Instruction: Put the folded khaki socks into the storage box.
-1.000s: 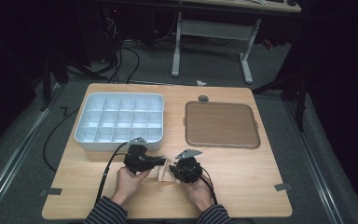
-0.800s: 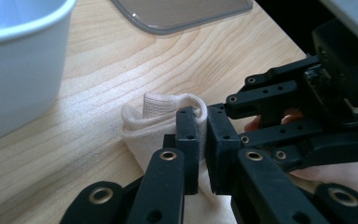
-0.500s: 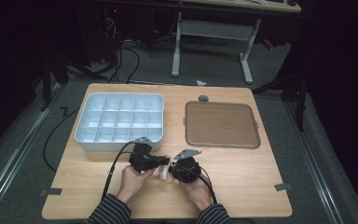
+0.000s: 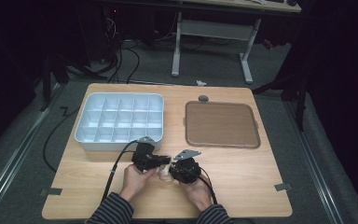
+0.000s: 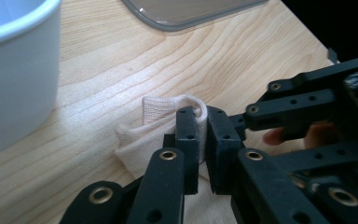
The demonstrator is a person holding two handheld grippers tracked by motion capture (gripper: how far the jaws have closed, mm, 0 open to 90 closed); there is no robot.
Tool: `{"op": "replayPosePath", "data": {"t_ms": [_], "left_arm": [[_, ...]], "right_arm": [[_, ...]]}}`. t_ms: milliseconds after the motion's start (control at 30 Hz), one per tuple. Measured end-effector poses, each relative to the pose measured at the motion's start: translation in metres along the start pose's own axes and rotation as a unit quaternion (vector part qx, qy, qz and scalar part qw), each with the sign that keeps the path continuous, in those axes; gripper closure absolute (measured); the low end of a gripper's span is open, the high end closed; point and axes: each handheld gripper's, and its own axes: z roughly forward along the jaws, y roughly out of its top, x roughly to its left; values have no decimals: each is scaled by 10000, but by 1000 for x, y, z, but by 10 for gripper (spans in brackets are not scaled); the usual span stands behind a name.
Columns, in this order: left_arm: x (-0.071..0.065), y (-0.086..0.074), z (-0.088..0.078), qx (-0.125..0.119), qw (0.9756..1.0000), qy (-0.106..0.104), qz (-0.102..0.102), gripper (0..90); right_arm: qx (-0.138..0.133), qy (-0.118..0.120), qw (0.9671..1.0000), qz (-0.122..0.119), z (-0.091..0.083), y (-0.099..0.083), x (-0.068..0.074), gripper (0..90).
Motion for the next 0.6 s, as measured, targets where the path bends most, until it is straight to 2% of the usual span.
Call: {"op": "replayPosePath", "data": {"t_ms": [233, 333, 600], "left_arm": [[0, -1, 3, 96, 9999, 132, 55, 851], [0, -2, 5, 104, 9998, 160, 60, 851], [-2, -2, 5, 104, 9996, 223, 132, 851]], "right_arm": [[-8, -40, 9999, 108, -9, -3, -1, 649], [-147, -47, 9998, 106, -19, -6, 0, 656], [-389, 75, 9992, -58, -45, -11, 12, 665]]}}
